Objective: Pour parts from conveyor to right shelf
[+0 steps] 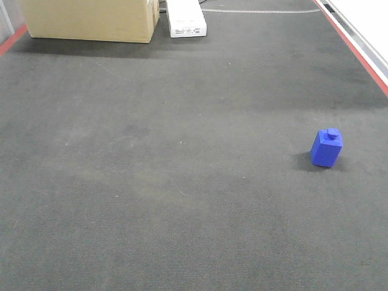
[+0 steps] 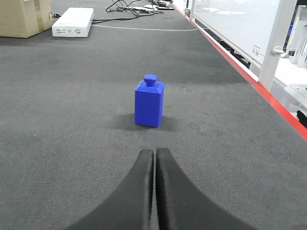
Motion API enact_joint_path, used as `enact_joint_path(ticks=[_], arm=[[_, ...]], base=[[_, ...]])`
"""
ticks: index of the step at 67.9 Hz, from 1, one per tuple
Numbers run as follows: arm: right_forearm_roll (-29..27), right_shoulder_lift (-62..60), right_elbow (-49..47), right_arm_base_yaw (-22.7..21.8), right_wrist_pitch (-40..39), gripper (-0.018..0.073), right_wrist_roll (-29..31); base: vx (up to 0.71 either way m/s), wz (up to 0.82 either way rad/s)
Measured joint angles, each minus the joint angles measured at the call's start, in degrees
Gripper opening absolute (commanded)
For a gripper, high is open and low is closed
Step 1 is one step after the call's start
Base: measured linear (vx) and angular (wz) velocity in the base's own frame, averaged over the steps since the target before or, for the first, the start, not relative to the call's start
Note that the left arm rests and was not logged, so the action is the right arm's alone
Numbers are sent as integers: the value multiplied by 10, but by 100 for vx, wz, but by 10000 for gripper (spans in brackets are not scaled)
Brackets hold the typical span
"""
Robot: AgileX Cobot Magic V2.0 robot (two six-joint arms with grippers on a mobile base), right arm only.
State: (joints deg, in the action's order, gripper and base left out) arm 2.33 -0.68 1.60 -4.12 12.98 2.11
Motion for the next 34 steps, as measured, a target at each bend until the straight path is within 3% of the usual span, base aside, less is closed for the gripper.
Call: enact_joint_path(ticks=[34], arm=[[0, 0, 0, 0, 0, -10, 0]], base=[[0, 0]])
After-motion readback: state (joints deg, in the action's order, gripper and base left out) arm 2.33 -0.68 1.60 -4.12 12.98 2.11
